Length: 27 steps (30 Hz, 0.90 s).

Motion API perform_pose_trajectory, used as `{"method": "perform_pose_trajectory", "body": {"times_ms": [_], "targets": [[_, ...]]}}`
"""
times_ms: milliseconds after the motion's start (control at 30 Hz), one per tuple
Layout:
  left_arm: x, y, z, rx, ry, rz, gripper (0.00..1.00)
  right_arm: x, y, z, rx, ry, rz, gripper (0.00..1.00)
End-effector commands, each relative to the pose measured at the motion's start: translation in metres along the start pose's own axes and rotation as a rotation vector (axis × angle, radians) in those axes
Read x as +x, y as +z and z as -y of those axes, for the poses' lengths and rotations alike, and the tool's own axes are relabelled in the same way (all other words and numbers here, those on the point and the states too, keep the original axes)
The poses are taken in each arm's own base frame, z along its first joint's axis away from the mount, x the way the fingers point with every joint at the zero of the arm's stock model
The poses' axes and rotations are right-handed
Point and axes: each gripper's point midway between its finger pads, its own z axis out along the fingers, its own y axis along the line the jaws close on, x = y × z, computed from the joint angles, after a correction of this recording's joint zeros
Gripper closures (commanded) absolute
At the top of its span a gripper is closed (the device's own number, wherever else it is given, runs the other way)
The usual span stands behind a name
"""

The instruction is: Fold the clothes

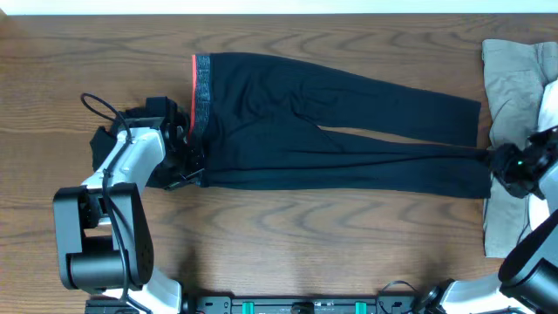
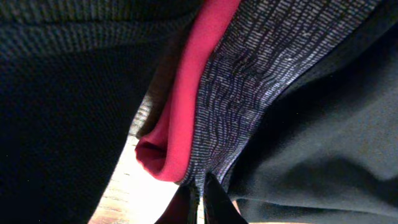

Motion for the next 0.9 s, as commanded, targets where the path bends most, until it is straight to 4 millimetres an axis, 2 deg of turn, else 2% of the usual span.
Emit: {"method": "perform_pose_trajectory", "body": {"times_ms": [0, 200, 367, 567, 867], "targets": [[0.004, 0.006, -0.002, -0.005, 0.004, -0.019, 0.94, -0.003, -0.003, -0.007, -0.046, -0.026, -0.005, 0.46], [0.001, 0.006, -0.001, -0.001, 0.006, -0.009, 0.94, 0.004, -0.001, -0.01, -0.048, -0.034, -0.027, 0.49], [0.001, 0.006, -0.001, -0.001, 0.006, -0.009, 0.94, 0.005, 0.003, 0.002, 0.012, -0.035, -0.012, 0.51], [0.001, 0.006, 0.0, 0.0, 0.006, -0.007, 0.93, 0.001, 0.004, -0.008, -0.033, -0.045, 0.004, 0.52], [0.001, 0.006, 0.0, 0.0, 0.006, -0.007, 0.94, 0.017, 0.024, -0.007, -0.024, -0.047, -0.067, 0.55]]}}
